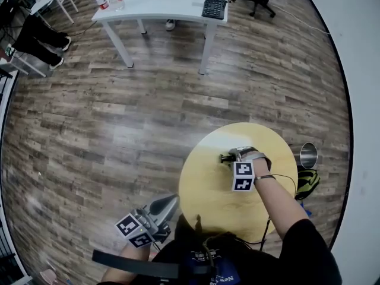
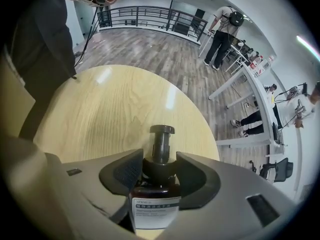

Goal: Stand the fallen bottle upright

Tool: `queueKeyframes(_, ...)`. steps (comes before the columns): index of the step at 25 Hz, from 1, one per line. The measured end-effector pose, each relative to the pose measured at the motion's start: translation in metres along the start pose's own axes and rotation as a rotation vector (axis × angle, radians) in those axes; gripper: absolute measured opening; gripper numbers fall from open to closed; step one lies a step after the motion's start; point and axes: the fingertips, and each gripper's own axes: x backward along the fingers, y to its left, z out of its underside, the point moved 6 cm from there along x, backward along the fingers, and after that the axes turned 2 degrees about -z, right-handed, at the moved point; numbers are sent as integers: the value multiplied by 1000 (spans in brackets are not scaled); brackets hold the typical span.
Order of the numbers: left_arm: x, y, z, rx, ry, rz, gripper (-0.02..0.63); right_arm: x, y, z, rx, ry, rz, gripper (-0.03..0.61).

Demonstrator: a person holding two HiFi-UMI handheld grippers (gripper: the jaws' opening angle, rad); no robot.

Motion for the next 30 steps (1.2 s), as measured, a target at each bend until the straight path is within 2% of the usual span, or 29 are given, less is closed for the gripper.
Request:
queueKeyframes(7,-6,-9,-2,3,0,13,3,16,-4,3,-76,-86,7,238)
queueKeyframes(14,-33,-31,8,6,29,54,3,45,-9,17,-148,-212,57,224)
queueKeyframes(23,-81,-65,16,0,60,90,3,74,-9,59,-245,-371,112,221)
queueKeyframes(30,-120,-92,37,-1,111,131,3,76,3,105,-353,-487,130,221)
